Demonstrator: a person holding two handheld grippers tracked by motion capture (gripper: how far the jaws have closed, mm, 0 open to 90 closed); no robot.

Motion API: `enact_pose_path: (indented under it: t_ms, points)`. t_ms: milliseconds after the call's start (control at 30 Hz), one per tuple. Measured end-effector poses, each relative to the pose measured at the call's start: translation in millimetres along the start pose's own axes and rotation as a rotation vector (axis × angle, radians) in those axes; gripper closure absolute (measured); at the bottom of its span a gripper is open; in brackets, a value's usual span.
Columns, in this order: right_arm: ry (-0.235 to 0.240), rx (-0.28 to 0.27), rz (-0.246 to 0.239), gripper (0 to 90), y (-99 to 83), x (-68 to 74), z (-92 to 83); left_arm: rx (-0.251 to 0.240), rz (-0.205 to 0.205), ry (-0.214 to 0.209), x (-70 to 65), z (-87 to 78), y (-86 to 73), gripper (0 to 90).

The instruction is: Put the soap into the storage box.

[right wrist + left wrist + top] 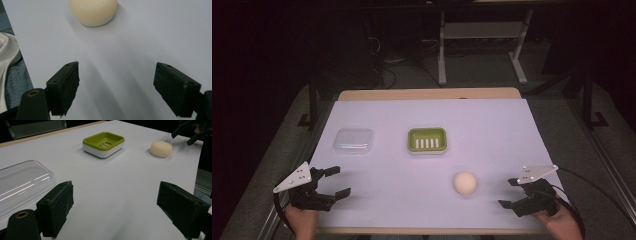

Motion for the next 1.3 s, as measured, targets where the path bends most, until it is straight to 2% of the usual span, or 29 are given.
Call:
enact_pose_path:
  t_ms: [200,367,867,1300]
  points:
    - [0.011,0.007,0.008,19.1,5.3,1.3,0.7,-0.006,0.008,0.008,0.0,-1.7,0.7,13.2]
    - [0.027,-0.002,-0.004,18.6,14.9,3.4,1.3,-0.005,0.006,0.014,0.2,-2.5,0.1,13.2]
    - [0.064,0.032,-0.028,16.8,34.0,7.4,14.9,-0.004,0.002,0.018,1.2,-2.8,-0.6,13.2]
    - [0.092,0.03,-0.057,16.0,52.1,13.0,27.7,-0.005,-0.002,0.022,2.1,-3.1,-1.1,13.2]
Point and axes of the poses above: each handheld gripper's, and its own axes: z roughly forward along the jaws, y roughly out of its top, x roughly to its left, the point moved 10 cm from there along z, roughly forward along the jaws, and after that the axes turned 12 degrees about -x, right-handed, at the moved point
